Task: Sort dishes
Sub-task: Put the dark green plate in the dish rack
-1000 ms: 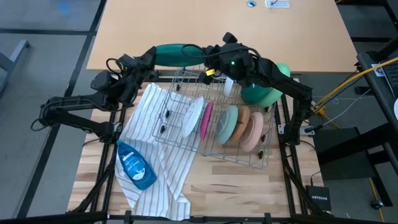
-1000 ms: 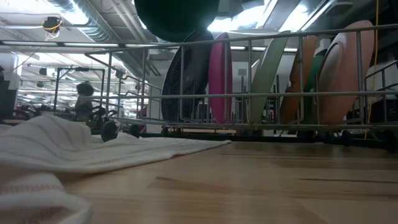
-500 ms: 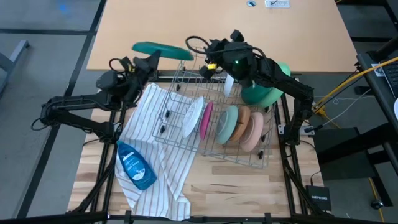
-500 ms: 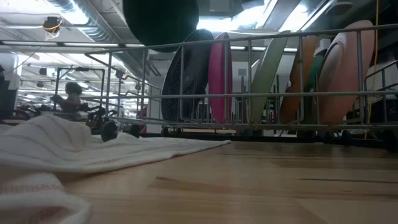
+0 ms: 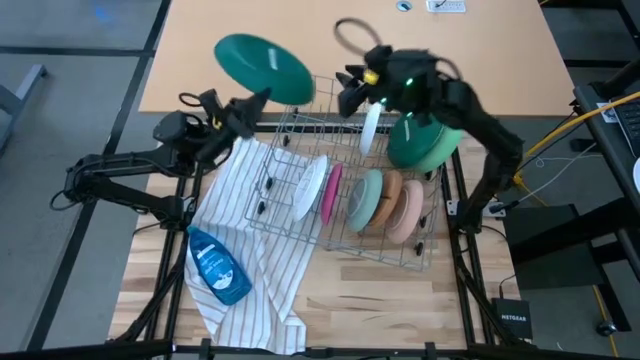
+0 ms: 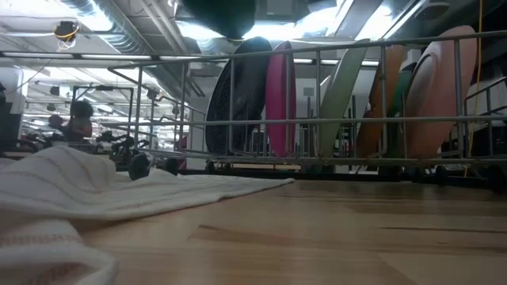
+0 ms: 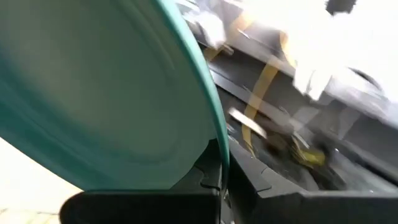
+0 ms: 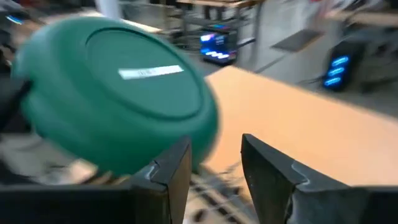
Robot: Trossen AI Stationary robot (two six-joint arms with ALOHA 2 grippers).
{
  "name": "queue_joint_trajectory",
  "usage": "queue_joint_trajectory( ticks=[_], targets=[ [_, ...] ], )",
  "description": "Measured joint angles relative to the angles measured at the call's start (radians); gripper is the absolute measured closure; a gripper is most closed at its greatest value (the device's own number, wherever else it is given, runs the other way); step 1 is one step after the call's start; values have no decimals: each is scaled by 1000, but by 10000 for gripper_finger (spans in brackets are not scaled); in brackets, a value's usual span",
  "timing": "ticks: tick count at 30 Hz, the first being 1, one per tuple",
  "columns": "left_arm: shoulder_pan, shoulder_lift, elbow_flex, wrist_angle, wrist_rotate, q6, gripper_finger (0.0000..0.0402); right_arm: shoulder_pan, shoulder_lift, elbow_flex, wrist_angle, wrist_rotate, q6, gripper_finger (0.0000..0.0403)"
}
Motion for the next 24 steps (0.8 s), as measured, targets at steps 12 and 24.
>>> queue_joint_trajectory(
  ticks=[12, 24],
  targets=[
    [-1, -8, 0, 32, 777, 97, 401, -330, -80, 0, -12, -1041, 355, 261],
    [-1, -11, 2, 249, 1062, 56, 401, -430, -76, 0, 9, -1544, 407, 261]
  ],
)
